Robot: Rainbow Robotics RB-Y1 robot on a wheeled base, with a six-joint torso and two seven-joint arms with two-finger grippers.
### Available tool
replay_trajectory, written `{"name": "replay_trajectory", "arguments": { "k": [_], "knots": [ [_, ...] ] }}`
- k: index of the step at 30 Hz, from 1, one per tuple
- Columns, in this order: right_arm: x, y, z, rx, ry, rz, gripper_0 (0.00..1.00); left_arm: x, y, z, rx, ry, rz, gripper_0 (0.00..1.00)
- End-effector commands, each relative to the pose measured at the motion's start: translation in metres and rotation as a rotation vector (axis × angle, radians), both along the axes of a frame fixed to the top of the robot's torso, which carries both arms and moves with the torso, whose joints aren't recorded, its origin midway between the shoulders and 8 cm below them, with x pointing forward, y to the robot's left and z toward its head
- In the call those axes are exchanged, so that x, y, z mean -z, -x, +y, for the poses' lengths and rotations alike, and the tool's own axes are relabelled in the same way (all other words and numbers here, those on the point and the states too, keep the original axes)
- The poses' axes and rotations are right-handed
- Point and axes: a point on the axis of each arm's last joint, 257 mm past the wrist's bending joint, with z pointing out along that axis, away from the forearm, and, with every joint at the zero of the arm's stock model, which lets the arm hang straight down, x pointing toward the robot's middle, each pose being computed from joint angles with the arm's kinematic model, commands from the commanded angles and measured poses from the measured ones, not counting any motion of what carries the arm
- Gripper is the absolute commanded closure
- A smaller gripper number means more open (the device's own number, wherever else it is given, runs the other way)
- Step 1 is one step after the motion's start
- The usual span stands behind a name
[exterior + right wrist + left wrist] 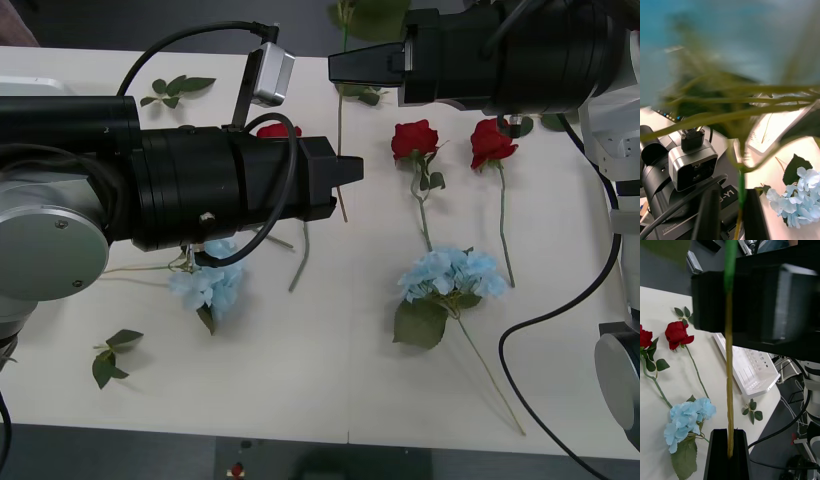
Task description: Put the red flowers into the right box and the blue flowers into the left box
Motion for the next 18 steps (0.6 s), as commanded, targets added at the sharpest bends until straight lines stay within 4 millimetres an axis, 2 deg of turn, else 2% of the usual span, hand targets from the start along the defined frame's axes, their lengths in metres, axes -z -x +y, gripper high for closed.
{"name": "replay_trajectory", "arguments": {
  "k": [1, 5, 9, 13, 14, 15, 18],
  "knots": [
    [-0.023, 0.004, 0.005, -0.013, -0.028, -0.026, 0.00, -0.020, -0.004, 0.004, 0.002, -0.022, -0.090, 1.00],
    [-0.023, 0.004, 0.005, -0.013, -0.028, -0.026, 0.00, -0.025, -0.009, 0.014, -0.014, -0.023, -0.096, 1.00],
    [-0.023, 0.004, 0.005, -0.013, -0.028, -0.026, 0.00, -0.036, -0.019, 0.032, -0.046, -0.022, -0.108, 1.00],
    [-0.023, 0.004, 0.005, -0.013, -0.028, -0.026, 0.00, -0.041, -0.032, 0.062, -0.108, -0.043, -0.116, 1.00],
    [-0.023, 0.004, 0.005, -0.013, -0.028, -0.026, 0.00, -0.041, -0.039, 0.078, -0.141, -0.057, -0.121, 1.00],
    [-0.023, 0.004, 0.005, -0.013, -0.028, -0.026, 0.00, -0.041, -0.040, 0.082, -0.150, -0.061, -0.122, 1.00],
    [-0.023, 0.004, 0.005, -0.013, -0.028, -0.026, 0.00, -0.047, -0.054, 0.119, -0.228, -0.092, -0.139, 1.00]
  ]
}}
